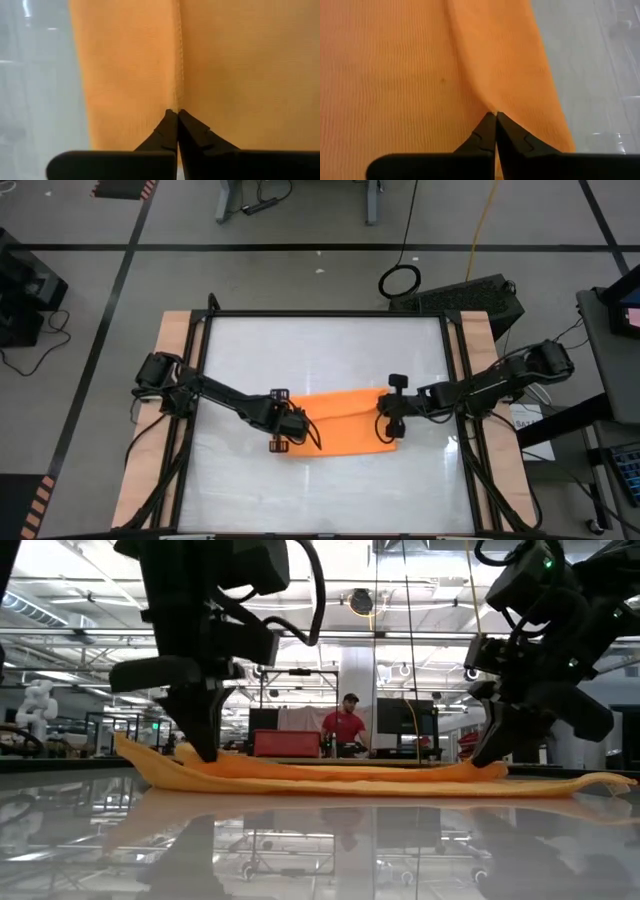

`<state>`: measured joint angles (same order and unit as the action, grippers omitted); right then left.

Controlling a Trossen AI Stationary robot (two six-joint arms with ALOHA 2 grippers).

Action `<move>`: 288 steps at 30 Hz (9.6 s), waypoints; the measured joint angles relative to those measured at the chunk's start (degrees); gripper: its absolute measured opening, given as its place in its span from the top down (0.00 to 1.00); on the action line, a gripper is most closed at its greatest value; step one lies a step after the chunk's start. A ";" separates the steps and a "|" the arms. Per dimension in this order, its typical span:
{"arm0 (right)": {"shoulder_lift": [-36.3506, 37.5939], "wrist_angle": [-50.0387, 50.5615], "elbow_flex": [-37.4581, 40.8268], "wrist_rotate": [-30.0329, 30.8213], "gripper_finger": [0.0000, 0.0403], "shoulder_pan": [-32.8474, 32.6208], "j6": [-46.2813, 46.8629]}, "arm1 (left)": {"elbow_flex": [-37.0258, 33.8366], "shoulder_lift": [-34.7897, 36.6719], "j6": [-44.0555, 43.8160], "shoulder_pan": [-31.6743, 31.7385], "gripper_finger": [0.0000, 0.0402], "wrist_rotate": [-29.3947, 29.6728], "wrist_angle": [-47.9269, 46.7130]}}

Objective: Roll towel
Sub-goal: Fold the orange towel

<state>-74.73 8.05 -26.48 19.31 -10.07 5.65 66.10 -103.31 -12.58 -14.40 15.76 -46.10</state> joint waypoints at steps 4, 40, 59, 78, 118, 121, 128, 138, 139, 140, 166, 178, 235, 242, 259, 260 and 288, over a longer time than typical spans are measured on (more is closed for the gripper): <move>2.97 3.09 -0.06 -0.04 1.00 0.00 0.08 | 4.11 0.68 -0.11 -0.90 0.99 1.95 -7.00; -3.26 0.70 -2.19 -16.37 0.95 -20.42 17.67 | 12.71 -7.10 -5.08 -13.58 0.94 -7.00 -9.46; 4.37 4.46 -2.16 -16.13 0.56 -23.06 19.22 | 12.66 -6.33 -6.59 -14.79 0.54 -9.56 -14.78; 9.47 6.61 -2.16 -5.71 0.58 -23.88 25.97 | 12.71 -3.34 16.28 2.57 0.53 0.04 12.50; -6.56 10.07 -2.80 5.12 0.99 -25.64 22.15 | 12.69 -10.53 25.78 15.86 0.53 -14.02 32.57; -3.40 23.10 -5.66 10.70 1.00 -25.51 21.43 | 12.69 -8.54 26.68 15.87 0.53 -11.89 30.06; 3.37 51.53 -18.85 30.04 1.00 -23.98 23.97 | 15.15 -0.46 26.48 14.95 0.53 -6.29 19.82; 11.02 50.88 -40.14 52.30 1.00 -16.04 -6.13 | 19.71 15.68 22.15 9.71 0.53 9.00 8.40; 10.90 44.74 -41.71 51.32 1.00 -15.07 -14.08 | 19.87 17.37 21.53 9.16 0.53 10.39 8.76; 10.83 38.02 -42.91 48.95 1.00 -14.21 -21.72 | 19.88 19.06 20.62 8.53 0.53 11.57 8.54; -22.07 6.84 -29.45 -21.95 0.56 -18.55 -15.40 | 19.77 17.74 5.39 -3.57 0.53 14.59 -4.77; -16.60 8.45 -33.67 -17.88 0.45 -28.29 -10.82 | 19.77 0.60 11.84 0.42 0.53 11.14 0.88; -5.94 -1.36 -8.85 -6.90 0.70 -7.71 9.38 | 19.74 -17.96 24.98 17.17 0.53 -8.10 25.73; -10.22 -8.69 -8.90 -15.41 0.70 -9.12 8.87 | 19.80 -21.84 25.84 16.51 0.53 -8.52 30.61; -10.76 -5.77 -8.89 -11.77 0.81 -9.00 11.49 | 19.94 -23.76 26.45 16.66 0.53 -9.43 32.96; -10.77 -5.51 -8.89 -11.67 0.81 -9.01 11.36 | 19.94 -23.76 26.45 16.66 0.53 -9.47 32.96; -14.56 -9.21 -11.66 -13.07 1.00 -11.78 9.29 | 19.81 -23.85 26.54 18.27 0.53 -8.07 33.61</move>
<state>-89.30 -1.16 -38.14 6.24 -21.84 14.94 85.91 -127.15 13.96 3.87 7.68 -12.49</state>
